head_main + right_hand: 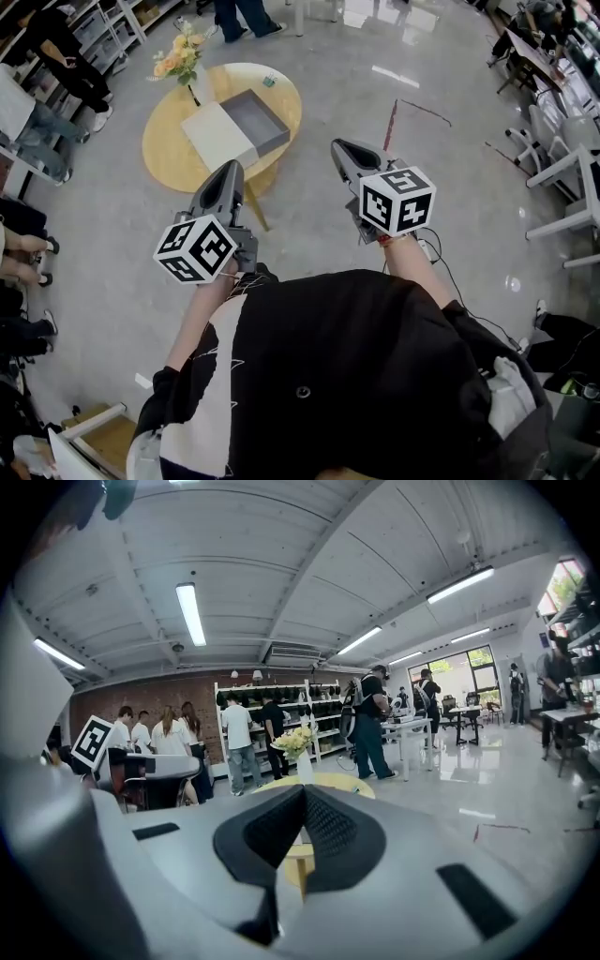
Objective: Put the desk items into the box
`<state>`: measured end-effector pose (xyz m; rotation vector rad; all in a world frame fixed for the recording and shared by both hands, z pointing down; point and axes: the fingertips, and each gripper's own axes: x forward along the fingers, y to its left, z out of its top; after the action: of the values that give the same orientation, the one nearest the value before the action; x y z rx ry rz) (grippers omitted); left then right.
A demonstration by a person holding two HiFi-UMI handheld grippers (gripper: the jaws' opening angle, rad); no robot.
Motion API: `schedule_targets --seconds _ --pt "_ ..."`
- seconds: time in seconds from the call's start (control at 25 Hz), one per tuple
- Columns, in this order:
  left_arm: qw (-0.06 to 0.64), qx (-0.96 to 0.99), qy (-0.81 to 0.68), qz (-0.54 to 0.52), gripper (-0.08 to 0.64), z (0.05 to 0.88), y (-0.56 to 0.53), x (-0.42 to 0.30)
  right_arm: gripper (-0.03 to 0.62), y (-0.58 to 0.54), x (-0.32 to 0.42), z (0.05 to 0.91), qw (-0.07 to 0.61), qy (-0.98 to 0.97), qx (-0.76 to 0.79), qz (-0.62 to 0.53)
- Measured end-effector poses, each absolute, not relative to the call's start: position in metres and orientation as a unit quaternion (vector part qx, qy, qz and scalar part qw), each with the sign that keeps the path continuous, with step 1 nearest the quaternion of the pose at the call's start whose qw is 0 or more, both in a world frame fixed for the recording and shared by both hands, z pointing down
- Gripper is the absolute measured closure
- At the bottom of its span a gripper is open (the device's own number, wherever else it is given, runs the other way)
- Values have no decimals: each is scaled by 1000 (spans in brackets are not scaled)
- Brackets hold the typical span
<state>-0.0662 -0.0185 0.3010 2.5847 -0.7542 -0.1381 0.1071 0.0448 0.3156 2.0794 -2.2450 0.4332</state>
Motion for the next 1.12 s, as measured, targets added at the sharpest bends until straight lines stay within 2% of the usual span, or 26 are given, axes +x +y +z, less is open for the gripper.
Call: schedule_targets --seconds 1.12 --pt "260 924 -277 -36 551 332 -74 -36 588 -13 136 352 47 -725 663 180"
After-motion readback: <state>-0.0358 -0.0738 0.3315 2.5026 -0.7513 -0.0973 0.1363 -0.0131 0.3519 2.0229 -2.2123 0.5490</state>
